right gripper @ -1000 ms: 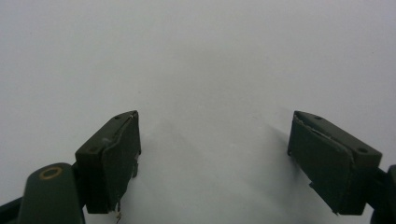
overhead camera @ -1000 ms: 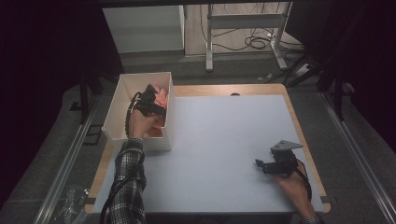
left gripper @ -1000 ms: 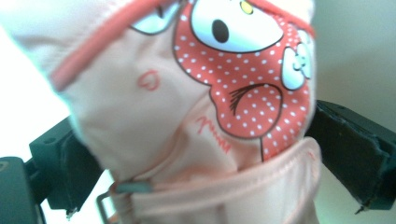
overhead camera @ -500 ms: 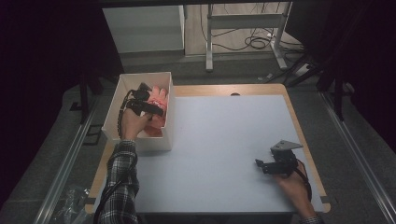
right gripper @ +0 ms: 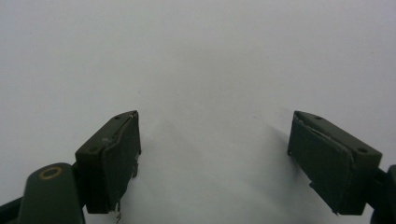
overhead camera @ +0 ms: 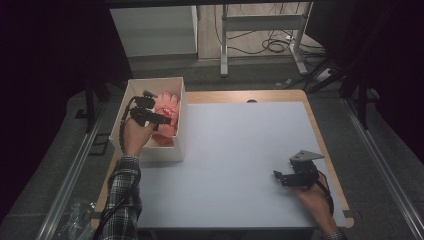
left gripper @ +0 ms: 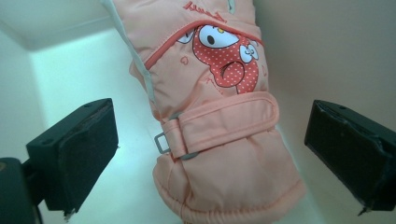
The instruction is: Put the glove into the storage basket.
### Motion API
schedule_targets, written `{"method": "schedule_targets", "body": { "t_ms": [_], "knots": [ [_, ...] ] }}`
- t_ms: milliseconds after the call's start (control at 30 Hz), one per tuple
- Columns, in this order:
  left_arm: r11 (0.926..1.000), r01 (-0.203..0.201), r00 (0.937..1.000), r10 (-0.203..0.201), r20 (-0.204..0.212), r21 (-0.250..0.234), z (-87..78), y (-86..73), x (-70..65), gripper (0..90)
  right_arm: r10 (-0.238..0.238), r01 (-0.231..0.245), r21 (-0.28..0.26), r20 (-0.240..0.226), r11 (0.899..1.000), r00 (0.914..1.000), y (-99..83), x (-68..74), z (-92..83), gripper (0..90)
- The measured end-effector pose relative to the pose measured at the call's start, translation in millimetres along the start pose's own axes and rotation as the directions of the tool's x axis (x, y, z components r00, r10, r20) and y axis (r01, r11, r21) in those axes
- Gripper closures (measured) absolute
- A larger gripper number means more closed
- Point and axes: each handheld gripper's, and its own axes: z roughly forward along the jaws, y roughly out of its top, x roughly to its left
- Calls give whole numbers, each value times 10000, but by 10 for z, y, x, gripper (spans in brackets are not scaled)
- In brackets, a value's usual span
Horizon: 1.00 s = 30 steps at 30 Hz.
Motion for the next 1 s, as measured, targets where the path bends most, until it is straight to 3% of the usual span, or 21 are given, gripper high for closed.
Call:
{"method": "schedule_targets", "body": {
  "t_ms": [433,1000],
  "knots": [
    [9957,-197,9995,217,209,-906,-276,-113,12,30,-4,4,-1,2,10000,10000,0,0,0,174],
    [9899,-574,9972,631,402,-1298,-427,-302,-1,32,-5,5,-1,5,10000,10000,0,0,0,175]
  ]
}}
